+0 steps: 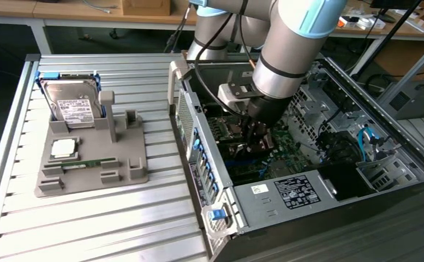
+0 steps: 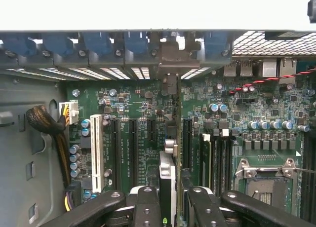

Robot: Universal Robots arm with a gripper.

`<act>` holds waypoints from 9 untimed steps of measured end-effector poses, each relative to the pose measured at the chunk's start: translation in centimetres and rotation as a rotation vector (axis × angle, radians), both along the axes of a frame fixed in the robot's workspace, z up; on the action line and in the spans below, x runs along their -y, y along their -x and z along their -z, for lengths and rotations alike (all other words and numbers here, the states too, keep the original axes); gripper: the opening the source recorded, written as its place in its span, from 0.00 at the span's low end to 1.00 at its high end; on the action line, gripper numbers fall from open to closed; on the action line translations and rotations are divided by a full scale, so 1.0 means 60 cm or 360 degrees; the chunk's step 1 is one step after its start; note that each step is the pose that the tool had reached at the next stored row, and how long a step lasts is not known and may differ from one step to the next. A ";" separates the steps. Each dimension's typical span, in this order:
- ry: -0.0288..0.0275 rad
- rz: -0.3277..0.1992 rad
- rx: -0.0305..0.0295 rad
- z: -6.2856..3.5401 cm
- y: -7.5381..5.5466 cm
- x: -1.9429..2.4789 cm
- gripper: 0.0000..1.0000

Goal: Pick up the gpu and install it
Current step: 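Insert the gpu into the slot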

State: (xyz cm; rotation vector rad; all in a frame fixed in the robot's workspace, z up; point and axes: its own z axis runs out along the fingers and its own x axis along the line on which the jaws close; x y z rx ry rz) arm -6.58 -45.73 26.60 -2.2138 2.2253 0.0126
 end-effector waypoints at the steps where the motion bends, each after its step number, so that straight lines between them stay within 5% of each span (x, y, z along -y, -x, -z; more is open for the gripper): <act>1: 0.00002 0.0000 -0.00002 0.000 0.000 0.0001 0.27; 9: -0.00001 0.0000 0.00009 -0.008 0.000 0.0002 0.27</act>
